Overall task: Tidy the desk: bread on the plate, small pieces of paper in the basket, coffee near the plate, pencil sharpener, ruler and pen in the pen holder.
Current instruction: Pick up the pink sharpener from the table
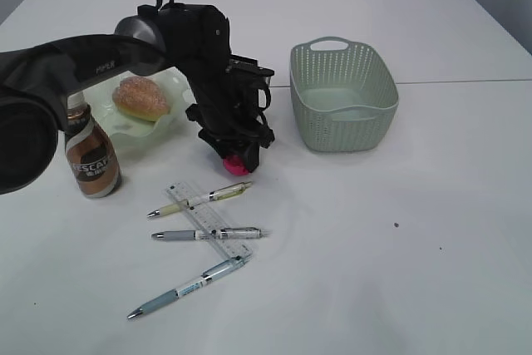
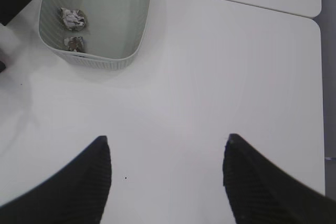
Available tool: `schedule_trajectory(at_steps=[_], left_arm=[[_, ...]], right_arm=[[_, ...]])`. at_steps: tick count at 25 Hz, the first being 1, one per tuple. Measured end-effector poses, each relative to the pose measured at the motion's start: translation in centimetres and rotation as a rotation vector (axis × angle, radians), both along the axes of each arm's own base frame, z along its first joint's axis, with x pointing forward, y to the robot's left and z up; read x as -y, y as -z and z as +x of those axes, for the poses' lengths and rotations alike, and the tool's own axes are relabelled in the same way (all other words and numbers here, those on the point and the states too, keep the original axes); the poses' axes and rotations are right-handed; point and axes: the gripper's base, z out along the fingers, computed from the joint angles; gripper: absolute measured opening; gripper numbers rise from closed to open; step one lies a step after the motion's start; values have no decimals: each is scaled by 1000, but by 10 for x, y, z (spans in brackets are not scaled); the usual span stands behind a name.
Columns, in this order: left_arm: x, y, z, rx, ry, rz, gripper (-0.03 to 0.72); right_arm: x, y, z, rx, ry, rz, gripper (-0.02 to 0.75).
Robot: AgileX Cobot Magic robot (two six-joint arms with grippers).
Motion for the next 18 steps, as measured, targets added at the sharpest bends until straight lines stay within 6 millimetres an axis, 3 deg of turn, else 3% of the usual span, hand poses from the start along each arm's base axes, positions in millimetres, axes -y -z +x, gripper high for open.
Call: schedule_trajectory(at_steps=[13,18], left_arm=[[-2,-13,-5,-29,9,13,365],[-2,-32,-5,-1,7,-10,365]], right_arm=[[0,0,0,1,1,-3,491],[0,0,0,1,1,-3,491]])
